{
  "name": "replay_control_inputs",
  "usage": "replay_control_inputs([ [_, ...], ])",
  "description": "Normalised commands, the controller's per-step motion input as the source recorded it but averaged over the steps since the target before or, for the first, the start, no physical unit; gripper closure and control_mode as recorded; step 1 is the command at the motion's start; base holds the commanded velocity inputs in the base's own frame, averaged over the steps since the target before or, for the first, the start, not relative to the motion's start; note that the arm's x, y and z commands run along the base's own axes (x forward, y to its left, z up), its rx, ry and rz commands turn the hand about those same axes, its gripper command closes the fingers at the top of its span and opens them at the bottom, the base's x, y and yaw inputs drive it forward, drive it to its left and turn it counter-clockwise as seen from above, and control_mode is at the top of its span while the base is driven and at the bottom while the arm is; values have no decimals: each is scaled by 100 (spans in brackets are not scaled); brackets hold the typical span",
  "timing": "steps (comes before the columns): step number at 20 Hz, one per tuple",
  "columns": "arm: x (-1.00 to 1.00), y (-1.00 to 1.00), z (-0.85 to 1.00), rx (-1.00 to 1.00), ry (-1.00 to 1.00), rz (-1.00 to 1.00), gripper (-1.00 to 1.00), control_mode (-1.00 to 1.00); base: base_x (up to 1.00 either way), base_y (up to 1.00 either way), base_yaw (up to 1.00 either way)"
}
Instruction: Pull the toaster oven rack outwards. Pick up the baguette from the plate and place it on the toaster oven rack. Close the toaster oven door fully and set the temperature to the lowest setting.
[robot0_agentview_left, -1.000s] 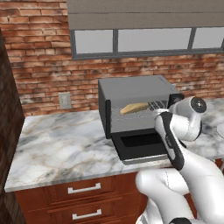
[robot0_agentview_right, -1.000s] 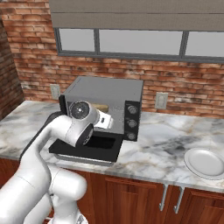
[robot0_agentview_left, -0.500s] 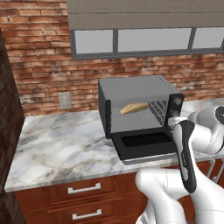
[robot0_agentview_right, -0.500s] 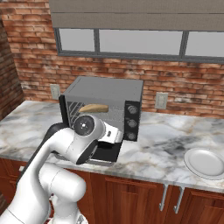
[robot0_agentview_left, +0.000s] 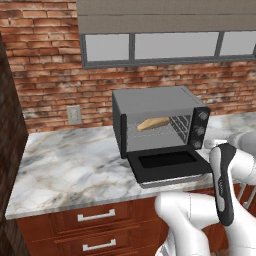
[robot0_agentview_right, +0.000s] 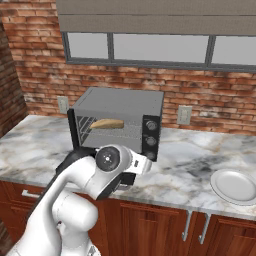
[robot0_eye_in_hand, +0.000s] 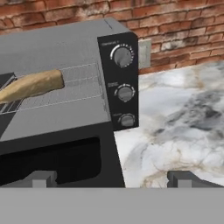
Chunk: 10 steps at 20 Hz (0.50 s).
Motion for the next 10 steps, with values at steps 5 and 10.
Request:
replay_control_inputs([
  [5, 0, -44, 0, 0, 0, 9, -100, -100, 0, 0, 0],
  [10, 0, -32, 0, 0, -11, 11, -100, -100, 0, 0, 0],
])
